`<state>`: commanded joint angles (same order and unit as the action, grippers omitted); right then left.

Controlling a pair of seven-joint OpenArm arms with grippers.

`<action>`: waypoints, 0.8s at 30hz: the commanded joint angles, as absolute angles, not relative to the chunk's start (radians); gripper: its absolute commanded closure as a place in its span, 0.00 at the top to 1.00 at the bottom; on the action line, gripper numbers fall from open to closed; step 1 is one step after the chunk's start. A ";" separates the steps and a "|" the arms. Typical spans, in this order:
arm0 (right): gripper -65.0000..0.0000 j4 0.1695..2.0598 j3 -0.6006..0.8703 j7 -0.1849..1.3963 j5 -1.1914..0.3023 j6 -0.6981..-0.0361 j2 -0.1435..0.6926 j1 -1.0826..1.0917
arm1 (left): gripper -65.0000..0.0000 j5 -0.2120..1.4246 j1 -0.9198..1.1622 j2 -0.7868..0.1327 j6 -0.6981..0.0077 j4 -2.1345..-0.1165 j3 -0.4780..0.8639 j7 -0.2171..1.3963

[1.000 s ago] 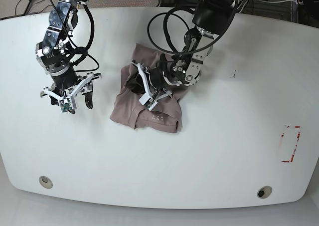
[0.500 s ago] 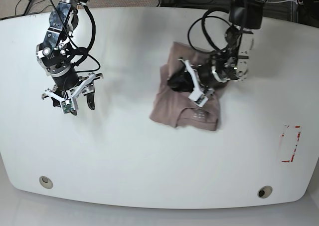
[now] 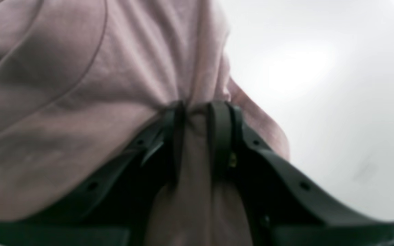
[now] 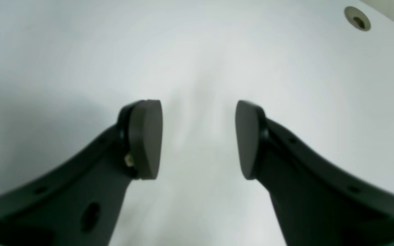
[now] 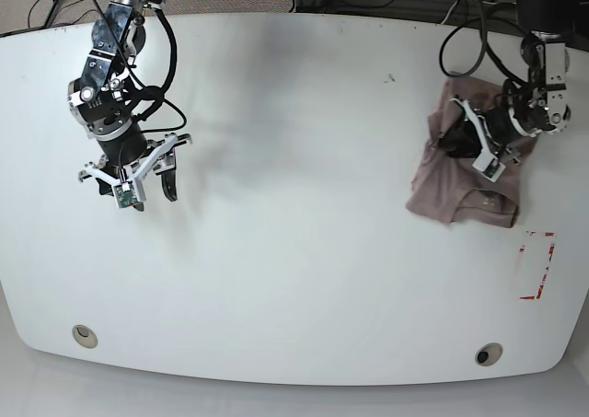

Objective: Layout the t-shirt on the table in an organized manner, then fold the t-shirt properly

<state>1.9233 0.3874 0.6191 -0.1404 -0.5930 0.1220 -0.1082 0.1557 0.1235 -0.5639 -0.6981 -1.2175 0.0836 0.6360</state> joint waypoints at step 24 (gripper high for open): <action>0.49 1.943 0.384 0.618 -0.170 -0.593 0.090 -0.191 | 0.19 0.159 0.217 -0.745 -0.698 -1.250 0.308 0.642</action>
